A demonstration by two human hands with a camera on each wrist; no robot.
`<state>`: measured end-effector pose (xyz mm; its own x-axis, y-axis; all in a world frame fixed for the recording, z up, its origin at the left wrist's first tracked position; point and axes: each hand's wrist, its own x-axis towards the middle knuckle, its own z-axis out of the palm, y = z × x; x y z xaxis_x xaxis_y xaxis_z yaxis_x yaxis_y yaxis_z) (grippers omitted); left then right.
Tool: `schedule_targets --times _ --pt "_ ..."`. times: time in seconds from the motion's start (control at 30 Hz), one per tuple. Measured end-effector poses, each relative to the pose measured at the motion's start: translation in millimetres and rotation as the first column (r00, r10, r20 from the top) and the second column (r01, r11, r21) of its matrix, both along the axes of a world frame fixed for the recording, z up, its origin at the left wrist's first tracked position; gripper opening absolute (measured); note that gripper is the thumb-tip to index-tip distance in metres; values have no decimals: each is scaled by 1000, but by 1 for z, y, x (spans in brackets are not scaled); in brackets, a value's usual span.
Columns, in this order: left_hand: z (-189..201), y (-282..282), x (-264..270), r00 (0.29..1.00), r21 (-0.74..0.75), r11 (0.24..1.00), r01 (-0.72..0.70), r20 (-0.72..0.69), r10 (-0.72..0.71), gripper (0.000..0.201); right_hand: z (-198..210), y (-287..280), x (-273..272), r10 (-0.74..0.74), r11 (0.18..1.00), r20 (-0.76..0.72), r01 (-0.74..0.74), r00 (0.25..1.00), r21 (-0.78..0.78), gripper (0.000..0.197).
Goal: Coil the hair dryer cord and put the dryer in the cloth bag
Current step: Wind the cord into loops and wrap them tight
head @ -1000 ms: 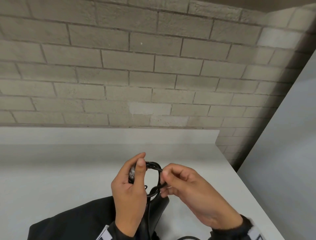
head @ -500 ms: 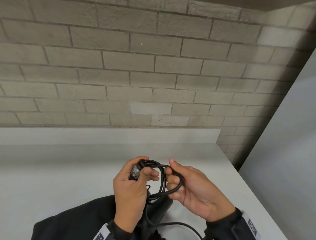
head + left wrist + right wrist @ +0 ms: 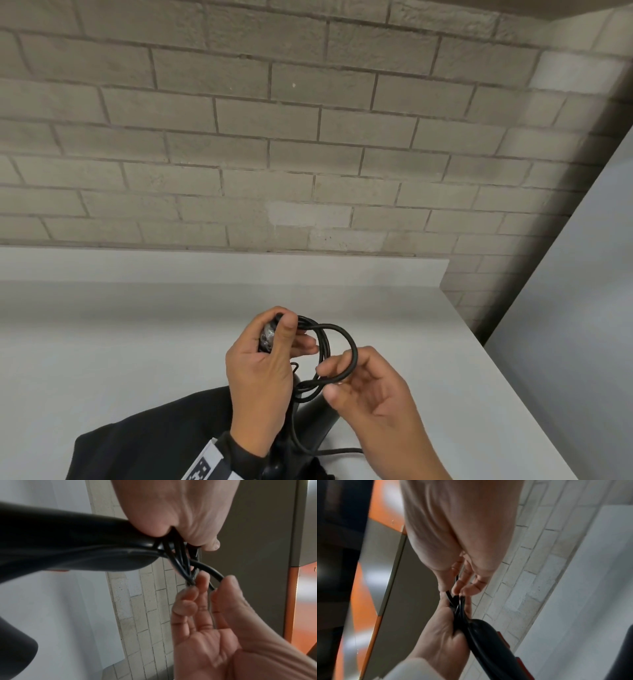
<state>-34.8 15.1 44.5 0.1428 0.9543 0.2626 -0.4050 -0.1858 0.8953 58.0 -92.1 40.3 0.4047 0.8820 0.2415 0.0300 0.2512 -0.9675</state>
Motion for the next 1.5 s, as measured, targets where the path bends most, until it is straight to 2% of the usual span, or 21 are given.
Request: schedule_targets --times 0.1,0.2,0.3,0.37,0.43,0.5,0.53,0.6,0.67,0.8,0.87,0.9,0.97,1.0,1.07,1.1,1.2,1.23,1.3,1.4,1.5 --pt "0 -3 1 1000 -4 1000 4 -3 -4 24 7 -6 -8 -11 1000 69 12 998 -14 22" --pt "0 -3 2 1000 -17 1000 -7 2 7 25 15 -6 -7 4 1000 7 -4 1000 -18 15" --pt "2 -2 1 1000 -36 999 -26 9 26 31 19 -5 6 0 1000 -236 -7 972 -27 18" --pt "3 0 1 999 -52 998 -33 22 34 30 25 -9 15 44 996 -436 -73 899 -51 23" --pt "4 4 -1 998 -65 997 -47 35 50 26 35 -15 24 24 992 -604 -97 796 -87 14" --pt "3 5 -1 997 -67 996 -54 42 57 20 43 -22 38 -63 983 -696 -76 715 -166 12" --pt "2 5 0 998 -62 997 -49 37 52 17 45 -24 45 -100 975 -689 -68 717 -213 16" --pt "1 0 2 999 -52 998 -31 19 32 8 44 -25 57 -166 953 -551 -11 818 -304 20" --pt "-1 -3 5 1000 -51 998 -22 8 22 7 36 -25 62 -228 931 -315 112 921 -347 18" --pt "0 -1 5 999 -67 997 -47 -9 47 7 22 -21 46 -312 898 31 305 950 -317 13" --pt "-1 1 4 998 -71 996 -60 -16 59 8 11 -19 31 -366 862 273 435 889 -261 28" --pt "-1 1 4 998 -70 996 -61 -22 60 8 8 -18 22 -412 829 432 527 802 -187 34" --pt "-1 -2 4 998 -65 996 -60 -34 58 8 11 -16 3 -529 774 660 622 533 118 36" --pt "-1 -4 5 998 -61 996 -58 -39 56 8 12 -14 -6 -572 771 688 580 447 264 33" --pt "-1 -6 6 997 -50 997 -54 -59 51 10 10 -10 -25 -564 810 711 449 421 376 20" --pt "-2 -6 6 996 -47 997 -55 -69 52 10 9 -8 -33 -499 854 720 418 482 312 14" --pt "-1 -5 5 995 -46 996 -71 -80 67 10 3 -4 -46 -130 922 655 334 745 -197 19" --pt "0 -4 5 995 -44 996 -76 -75 72 10 1 -3 -45 -52 913 607 284 793 -293 18" --pt "0 -1 3 995 -41 996 -82 -57 79 10 2 -3 -40 1 927 539 202 842 -317 11" --pt "-1 1 2 996 -45 996 -78 -44 76 11 12 -12 -31 126 925 559 106 820 -364 11" --pt "-1 0 2 999 -49 998 -44 -32 42 10 16 -27 -17 251 890 703 127 665 -437 10"
